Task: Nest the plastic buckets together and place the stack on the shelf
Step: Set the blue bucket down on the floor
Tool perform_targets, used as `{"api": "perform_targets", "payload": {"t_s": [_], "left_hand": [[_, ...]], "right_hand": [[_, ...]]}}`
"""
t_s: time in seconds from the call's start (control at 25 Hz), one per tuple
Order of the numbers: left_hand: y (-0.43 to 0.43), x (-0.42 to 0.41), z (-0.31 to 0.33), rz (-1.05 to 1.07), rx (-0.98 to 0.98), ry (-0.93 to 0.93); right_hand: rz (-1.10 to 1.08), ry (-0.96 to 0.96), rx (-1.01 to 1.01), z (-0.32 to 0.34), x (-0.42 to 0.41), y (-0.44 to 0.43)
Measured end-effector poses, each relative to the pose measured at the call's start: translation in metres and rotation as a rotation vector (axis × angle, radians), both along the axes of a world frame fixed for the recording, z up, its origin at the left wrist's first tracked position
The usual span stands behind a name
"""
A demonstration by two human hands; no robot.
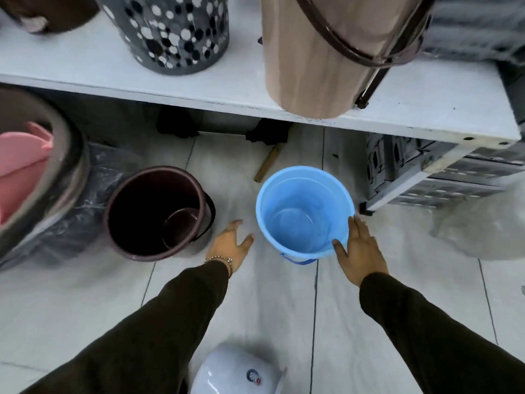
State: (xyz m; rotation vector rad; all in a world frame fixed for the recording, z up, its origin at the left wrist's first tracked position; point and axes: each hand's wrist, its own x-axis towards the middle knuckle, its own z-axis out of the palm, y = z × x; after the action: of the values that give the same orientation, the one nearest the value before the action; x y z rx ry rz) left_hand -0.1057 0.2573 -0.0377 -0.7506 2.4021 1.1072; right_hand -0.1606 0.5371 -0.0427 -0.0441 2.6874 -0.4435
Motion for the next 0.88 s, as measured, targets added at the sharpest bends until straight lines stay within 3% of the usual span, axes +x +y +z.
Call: {"api": "perform_targets", "payload": {"t_s": [0.12,0.32,0.6,0.72,0.88], "left_hand": [[0.001,0.053,0.019,-0.07,-0.059,0.002],[0.019,0.166,0.034,0.017,-0.017,-0.031],[0.08,0.359,-0.041,0.082,0.044,-0.348],[0.116,0.4,-0.082,0.052,-0.013,-0.391],[0.138,0.415,-0.099,0.036,-0.121,-0.27]], "right_hand": [[0.113,-0.01,0.019,0.019,0.035,-0.006],[0.333,-0.084,0.068,0.026,0.119,-0.013],[0.784,-0.331,0.185,-0.063,0.265,-0.024],[0.868,-0.279,0.233,-0.097,0.301,-0.034],[0.844,-0.124,0.127,-0.114,0.326,-0.038]]}}
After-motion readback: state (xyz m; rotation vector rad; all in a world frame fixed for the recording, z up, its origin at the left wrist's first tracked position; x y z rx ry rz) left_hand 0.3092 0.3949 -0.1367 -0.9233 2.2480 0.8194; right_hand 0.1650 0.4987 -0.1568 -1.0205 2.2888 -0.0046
